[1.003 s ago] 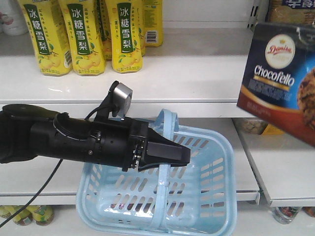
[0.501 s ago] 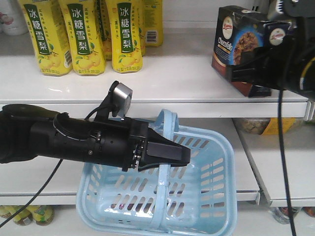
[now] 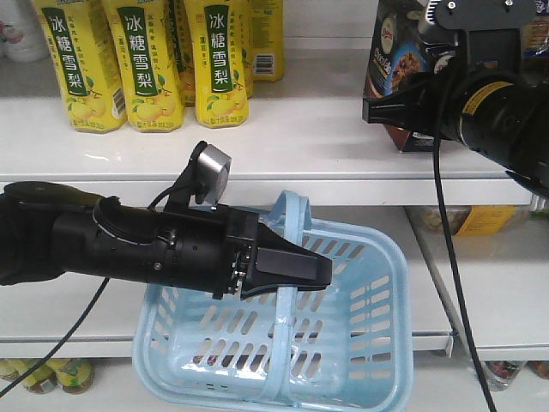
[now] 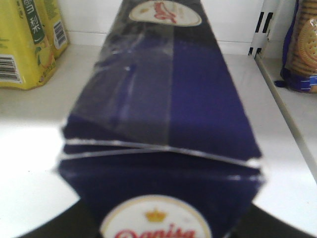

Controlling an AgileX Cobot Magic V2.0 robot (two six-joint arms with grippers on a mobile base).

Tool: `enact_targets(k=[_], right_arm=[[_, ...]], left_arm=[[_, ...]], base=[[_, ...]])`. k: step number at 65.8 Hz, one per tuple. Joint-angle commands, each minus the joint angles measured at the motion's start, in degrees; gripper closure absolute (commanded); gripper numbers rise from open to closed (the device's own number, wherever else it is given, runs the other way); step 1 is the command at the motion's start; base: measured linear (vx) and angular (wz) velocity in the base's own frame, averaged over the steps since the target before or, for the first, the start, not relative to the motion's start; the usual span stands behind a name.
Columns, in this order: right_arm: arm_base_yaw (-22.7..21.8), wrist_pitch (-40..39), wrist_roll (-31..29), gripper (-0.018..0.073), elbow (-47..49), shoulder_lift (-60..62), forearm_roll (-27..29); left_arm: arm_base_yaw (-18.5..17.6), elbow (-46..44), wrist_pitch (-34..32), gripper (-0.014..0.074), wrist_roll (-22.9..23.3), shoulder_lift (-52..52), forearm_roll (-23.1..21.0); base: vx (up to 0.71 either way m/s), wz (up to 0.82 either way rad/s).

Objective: Left arm holds basket, right arm returns cookies
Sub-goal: 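Lower the box onto the upper shelf beside the drinks and release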

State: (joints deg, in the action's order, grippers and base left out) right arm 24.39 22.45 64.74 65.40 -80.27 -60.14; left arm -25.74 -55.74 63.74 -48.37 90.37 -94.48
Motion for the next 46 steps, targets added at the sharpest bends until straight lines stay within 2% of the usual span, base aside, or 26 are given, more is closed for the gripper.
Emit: enact_targets(k=[1,16,25,31,38,46], right_arm=[[-0.45,-1.28,0.91,0.0376,0.99,0.63,-1.01],[-0.45,-1.47,1.5,0.0115,0.99,1.6,-0.75],[-0.45,0.16,1.51,-0.0001,0.99,2.93,-0.69],[-0.26,1.17,1.51,-0.0038,0.93,4.36,-0.26],[-0.26,1.62,1.14,-0.004,0.69,6.16,1.49],[-0.26,2.54,-3.29,-0.0028,0.69,8.31,6.98]], left_arm=[[0.07,-1.94,2.62,0.0603,-0.81,-2.79,-7.46],[0.07,-1.94,2.62,0.0603,-0.81,-2.79,-7.46],[0.07,-1.94,2.62,0.0603,-0.81,-2.79,-7.46],[0.07,-1.94,2.62,0.0603,-0.81,-2.79,-7.46],[0.07,-1.94,2.62,0.0603,-0.81,-2.79,-7.46],[0.07,-1.94,2.62,0.0603,-0.81,-2.79,-7.46]], base=[[0.0,0.0],[0.0,0.0],[0.0,0.0],[0.0,0.0],[0.0,0.0],[0.0,0.0]])
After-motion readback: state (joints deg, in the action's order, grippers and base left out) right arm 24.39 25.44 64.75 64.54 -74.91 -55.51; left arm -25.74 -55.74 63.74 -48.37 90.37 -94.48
